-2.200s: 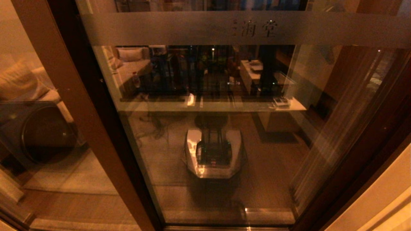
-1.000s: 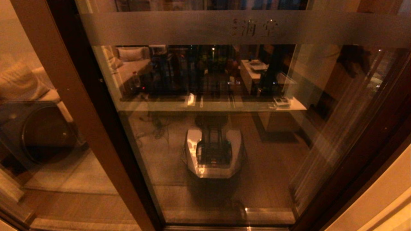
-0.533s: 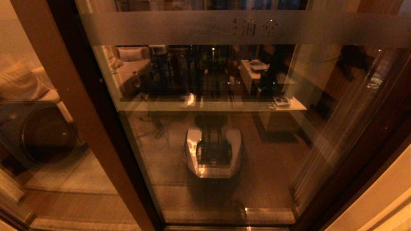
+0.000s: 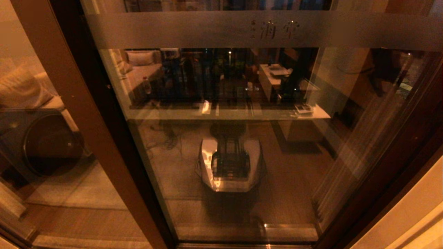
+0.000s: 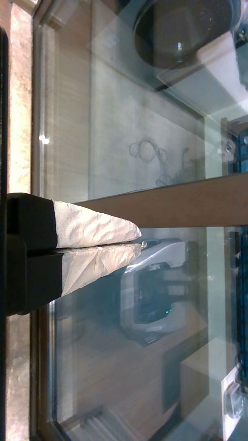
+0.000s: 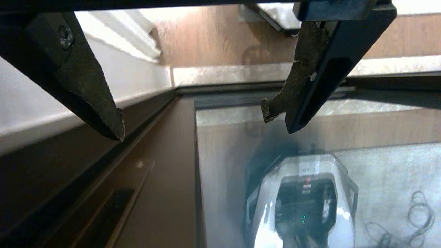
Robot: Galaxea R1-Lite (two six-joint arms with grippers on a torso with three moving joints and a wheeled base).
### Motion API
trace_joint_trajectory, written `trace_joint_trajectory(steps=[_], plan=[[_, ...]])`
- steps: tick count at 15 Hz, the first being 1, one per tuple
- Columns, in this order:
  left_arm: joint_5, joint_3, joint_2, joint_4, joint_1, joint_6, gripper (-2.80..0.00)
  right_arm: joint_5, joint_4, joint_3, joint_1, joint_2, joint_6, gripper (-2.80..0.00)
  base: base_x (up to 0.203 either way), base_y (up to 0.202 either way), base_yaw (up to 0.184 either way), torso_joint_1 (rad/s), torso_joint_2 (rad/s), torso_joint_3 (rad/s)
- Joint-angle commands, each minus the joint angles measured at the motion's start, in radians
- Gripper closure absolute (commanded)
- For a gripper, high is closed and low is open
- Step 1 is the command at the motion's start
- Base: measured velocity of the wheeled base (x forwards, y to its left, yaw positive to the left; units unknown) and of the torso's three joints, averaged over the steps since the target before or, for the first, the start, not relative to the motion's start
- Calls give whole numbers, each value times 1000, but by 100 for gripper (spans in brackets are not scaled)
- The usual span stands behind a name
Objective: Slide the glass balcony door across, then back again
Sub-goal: Open the slid door
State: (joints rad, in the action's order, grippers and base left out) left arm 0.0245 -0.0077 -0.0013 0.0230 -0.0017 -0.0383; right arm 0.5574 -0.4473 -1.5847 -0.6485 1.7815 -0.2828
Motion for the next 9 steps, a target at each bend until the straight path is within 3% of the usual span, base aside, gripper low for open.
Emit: trace_joint_trajectory(steps=[1,9], plan=[[0,0,1,0,0,0,0,3,18,-14,1,28,-2,-280,0,0,0,0,0,0],[0,0,1,0,0,0,0,-1,48,-69,15,73,-9,-280,0,0,0,0,0,0]])
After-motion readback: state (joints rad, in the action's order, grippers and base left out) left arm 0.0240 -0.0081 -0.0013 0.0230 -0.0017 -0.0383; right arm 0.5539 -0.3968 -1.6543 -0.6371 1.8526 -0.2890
